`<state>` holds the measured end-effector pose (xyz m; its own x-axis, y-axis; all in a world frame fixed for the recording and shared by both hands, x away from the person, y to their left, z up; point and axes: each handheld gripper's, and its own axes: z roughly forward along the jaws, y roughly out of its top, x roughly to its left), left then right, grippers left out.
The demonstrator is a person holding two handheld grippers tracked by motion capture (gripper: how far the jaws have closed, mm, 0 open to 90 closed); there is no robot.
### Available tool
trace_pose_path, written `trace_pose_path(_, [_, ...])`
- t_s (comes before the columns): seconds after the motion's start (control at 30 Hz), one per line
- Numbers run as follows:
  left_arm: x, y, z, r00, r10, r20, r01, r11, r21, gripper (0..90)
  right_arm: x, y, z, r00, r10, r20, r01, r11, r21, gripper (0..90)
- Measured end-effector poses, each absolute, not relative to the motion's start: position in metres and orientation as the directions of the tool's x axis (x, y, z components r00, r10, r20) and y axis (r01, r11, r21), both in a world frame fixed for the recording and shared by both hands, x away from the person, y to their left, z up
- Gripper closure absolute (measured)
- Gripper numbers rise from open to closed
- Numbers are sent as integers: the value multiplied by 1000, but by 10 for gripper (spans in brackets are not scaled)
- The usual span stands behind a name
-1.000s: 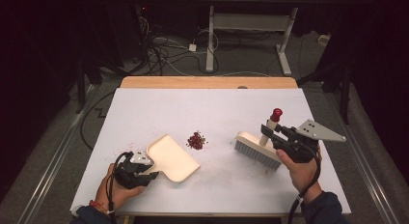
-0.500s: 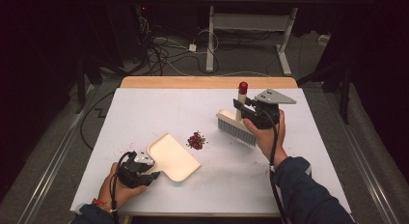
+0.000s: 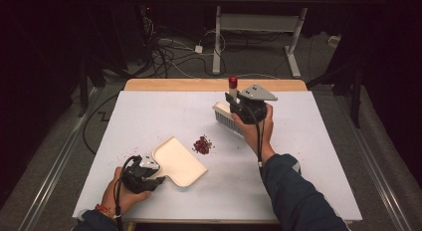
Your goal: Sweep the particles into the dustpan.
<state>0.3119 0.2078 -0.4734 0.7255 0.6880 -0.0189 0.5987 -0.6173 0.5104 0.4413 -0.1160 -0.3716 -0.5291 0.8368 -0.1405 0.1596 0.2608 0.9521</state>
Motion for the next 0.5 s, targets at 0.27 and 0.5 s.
trace_pose_path(0.27, [312, 207, -473, 728, 686, -11, 596, -623, 507, 636, 440, -100, -387, -577, 813, -86, 172, 224, 959, 697])
trace_pose_path(0.5, [313, 207, -473, 727, 686, -17, 598, -621, 506, 635, 424, -92, -390, -634, 772, -48, 179, 207, 962, 696])
